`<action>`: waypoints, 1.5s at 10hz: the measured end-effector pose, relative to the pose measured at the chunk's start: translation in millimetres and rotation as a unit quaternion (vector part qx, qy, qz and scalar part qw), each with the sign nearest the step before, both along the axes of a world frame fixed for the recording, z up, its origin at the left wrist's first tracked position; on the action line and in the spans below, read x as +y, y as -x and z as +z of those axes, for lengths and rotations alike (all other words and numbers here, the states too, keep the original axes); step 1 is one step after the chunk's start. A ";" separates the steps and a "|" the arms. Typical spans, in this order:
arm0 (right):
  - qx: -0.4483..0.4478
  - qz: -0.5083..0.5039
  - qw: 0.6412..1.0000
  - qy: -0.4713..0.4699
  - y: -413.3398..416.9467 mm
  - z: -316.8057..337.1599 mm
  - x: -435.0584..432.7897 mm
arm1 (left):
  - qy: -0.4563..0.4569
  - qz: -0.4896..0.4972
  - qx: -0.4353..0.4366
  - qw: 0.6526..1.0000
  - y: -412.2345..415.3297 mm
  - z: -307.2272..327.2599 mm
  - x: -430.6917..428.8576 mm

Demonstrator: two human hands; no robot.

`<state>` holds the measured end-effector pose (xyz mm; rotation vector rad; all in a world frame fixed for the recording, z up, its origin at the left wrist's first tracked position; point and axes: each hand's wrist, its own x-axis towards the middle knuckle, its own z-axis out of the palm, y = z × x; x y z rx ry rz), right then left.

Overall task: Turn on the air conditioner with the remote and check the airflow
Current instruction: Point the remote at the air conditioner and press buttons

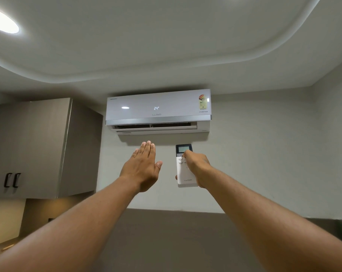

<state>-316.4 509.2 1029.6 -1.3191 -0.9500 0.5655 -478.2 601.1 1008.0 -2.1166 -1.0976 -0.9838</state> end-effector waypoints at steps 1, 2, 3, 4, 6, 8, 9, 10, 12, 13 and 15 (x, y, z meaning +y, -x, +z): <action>0.000 -0.001 1.000 0.000 -1.9 -0.9 -0.3 | 0.000 0.000 0.001 1.000 -2.1 0.3 -0.8; -0.001 -0.001 1.000 0.000 -2.5 -1.5 0.1 | 0.001 -0.001 0.002 1.000 -3.8 0.0 -0.7; -0.004 0.000 1.000 0.002 -2.7 -2.4 1.0 | 0.001 0.001 0.002 1.000 -5.0 -1.4 0.7; -0.005 0.000 1.000 0.004 -3.2 -2.8 1.8 | 0.003 0.004 0.001 1.000 -4.3 -2.6 1.9; -0.003 0.000 1.000 0.006 -3.6 -1.8 2.6 | 0.003 0.002 0.000 1.000 -4.1 -2.9 4.6; -0.005 0.002 1.000 0.008 -6.2 -2.5 2.3 | 0.000 0.003 -0.002 1.000 -4.6 -2.8 5.5; -0.002 0.004 1.000 0.005 -7.3 -2.1 2.3 | -0.001 0.004 -0.003 1.000 -5.3 -2.1 5.5; -0.002 0.005 1.000 0.002 -6.6 -1.4 2.3 | -0.001 0.003 -0.002 1.000 -5.8 -1.4 5.3; -0.006 0.006 1.000 0.001 -4.5 0.6 -0.2 | -0.002 0.001 -0.001 1.000 -6.2 -0.9 3.5; -0.007 0.006 1.000 0.001 -4.3 1.5 -1.2 | -0.004 0.001 -0.002 1.000 -5.3 -0.3 2.8; -0.004 0.008 1.000 0.005 -2.9 0.9 -2.7 | -0.002 0.006 0.000 1.000 -1.8 -0.5 1.3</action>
